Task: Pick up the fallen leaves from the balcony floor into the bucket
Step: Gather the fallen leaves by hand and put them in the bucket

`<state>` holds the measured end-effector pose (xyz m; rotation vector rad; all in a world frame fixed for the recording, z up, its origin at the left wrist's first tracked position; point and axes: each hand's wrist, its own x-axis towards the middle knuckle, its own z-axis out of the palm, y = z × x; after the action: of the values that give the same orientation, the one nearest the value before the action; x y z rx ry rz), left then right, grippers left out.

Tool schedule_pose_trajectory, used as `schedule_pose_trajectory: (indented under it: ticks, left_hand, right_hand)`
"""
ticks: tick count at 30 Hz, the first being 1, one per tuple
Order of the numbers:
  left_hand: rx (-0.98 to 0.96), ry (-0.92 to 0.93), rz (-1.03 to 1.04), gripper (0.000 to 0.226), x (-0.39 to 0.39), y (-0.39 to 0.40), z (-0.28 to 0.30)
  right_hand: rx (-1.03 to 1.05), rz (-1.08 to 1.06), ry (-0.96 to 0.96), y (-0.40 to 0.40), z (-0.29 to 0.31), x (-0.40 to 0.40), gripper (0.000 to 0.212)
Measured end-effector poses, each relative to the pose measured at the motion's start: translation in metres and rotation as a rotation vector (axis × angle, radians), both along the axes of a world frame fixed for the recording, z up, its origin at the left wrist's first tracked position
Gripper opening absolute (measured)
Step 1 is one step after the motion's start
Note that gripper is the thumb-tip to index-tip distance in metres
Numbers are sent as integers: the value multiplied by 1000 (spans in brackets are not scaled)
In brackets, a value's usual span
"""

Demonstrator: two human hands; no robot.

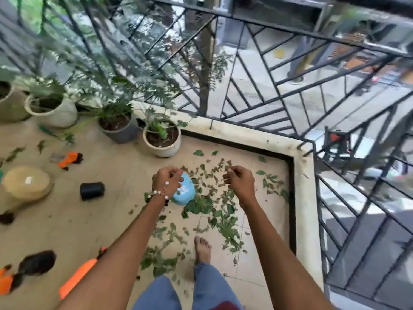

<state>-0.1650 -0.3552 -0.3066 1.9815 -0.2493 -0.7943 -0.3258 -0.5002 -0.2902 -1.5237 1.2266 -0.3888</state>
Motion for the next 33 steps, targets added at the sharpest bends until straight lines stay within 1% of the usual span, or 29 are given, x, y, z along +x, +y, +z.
schedule_pose_trajectory:
  ticks: [4, 10, 12, 16, 18, 19, 22, 24, 25, 27, 29, 31, 33]
  left_hand:
    - [84, 34, 123, 11, 2, 26, -16]
    - [123, 99, 305, 10, 3, 79, -37]
    - [117, 120, 376, 9, 6, 102, -55]
    - [122, 195, 491, 10, 3, 156, -103]
    - [100, 256, 592, 15, -3, 172, -118]
    - [96, 288, 657, 14, -3, 189, -143]
    - [94, 306, 758, 11, -9, 196, -152]
    - [91, 310, 828, 9, -7, 209, -199]
    - [102, 318, 859, 9, -4, 212, -229]
    - [127, 343, 892, 10, 3, 217, -282]
    - [134, 364, 913, 10, 14, 220, -349]
    - [133, 377, 889, 11, 37, 223, -421]
    - [149, 358, 833, 12, 60, 225, -488]
  right_hand:
    - [45, 124, 77, -9, -22, 19, 13]
    - [30, 305, 216, 11, -51, 49, 11]
    - [15, 375, 264, 23, -63, 57, 11]
    - [-4, 546, 287, 64, -100, 73, 15]
    - [-6, 636, 306, 82, -116, 79, 14]
    - [-10, 692, 301, 101, -143, 88, 14]
    - [16, 732, 309, 112, -155, 94, 13]
    - [48, 818, 328, 134, -203, 109, 12]
    - [50, 867, 350, 142, -238, 119, 13]
    - [47, 955, 398, 152, -299, 137, 21]
    - [35, 1066, 448, 158, -367, 159, 24]
    - [1, 1141, 477, 158, -431, 186, 31]
    - [-43, 1172, 496, 157, -492, 211, 41]
